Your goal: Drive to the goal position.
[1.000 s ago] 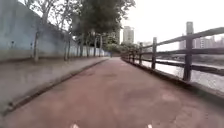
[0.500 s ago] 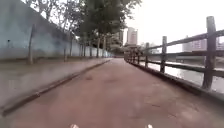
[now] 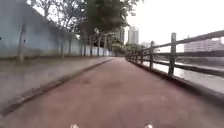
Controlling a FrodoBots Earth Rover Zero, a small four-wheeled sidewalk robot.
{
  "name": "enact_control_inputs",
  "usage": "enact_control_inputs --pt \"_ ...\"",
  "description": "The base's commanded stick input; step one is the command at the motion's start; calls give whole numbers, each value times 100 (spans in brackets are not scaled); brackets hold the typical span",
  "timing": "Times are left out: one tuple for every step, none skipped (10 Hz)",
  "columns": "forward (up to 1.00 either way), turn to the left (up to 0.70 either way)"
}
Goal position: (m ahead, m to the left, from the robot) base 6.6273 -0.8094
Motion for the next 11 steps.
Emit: enact_control_inputs --pt "100 0" --pt "100 0" --pt "100 0" --pt "100 0" --pt "100 0" --pt "100 0" --pt "100 0" --pt "100 0" --pt "100 0" --pt "100 0" --pt "100 0"
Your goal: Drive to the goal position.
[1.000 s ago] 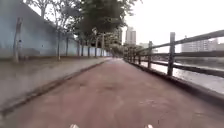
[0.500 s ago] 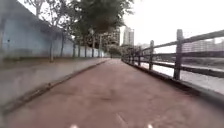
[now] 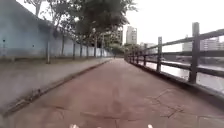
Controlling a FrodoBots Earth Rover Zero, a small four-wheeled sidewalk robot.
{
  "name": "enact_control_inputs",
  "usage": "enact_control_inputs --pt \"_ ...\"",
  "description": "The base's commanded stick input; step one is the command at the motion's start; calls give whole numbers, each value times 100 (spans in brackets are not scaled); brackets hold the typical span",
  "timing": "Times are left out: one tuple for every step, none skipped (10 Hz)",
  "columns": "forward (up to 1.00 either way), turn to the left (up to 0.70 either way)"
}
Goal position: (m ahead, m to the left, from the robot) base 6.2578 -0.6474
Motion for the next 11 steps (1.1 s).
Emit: enact_control_inputs --pt "100 0" --pt "100 0" --pt "100 0" --pt "100 0" --pt "100 0" --pt "100 0" --pt "100 0" --pt "100 -6" --pt "100 -39" --pt "100 -40" --pt "100 -40"
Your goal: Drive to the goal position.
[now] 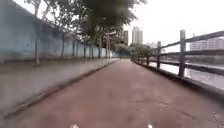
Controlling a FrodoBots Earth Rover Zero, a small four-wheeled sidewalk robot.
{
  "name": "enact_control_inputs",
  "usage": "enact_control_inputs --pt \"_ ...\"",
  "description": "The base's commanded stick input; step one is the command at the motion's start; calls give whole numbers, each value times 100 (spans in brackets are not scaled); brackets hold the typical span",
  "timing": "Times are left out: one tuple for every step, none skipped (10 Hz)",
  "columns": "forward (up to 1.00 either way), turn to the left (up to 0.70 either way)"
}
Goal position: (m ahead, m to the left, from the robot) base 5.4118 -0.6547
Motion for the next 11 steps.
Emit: enact_control_inputs --pt "100 -40" --pt "100 0" --pt "100 0" --pt "100 0" --pt "100 0" --pt "100 0" --pt "100 0" --pt "100 0" --pt "100 0" --pt "100 0" --pt "100 0"
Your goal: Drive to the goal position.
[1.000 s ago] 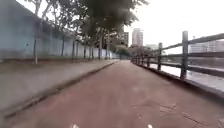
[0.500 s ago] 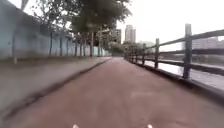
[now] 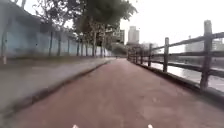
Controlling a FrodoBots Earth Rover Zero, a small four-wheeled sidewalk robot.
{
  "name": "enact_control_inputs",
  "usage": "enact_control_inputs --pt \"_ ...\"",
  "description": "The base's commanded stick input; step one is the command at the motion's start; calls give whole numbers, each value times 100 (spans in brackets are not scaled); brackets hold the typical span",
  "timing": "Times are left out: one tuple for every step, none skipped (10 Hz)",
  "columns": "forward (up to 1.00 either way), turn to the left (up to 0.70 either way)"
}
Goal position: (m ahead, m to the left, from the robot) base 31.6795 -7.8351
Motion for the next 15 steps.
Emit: enact_control_inputs --pt "100 0" --pt "100 0" --pt "100 0" --pt "100 0" --pt "100 -19" --pt "100 -40" --pt "100 -40" --pt "100 -40" --pt "100 -40" --pt "100 -7" --pt "100 0" --pt "100 0" --pt "100 0" --pt "100 0" --pt "100 0"
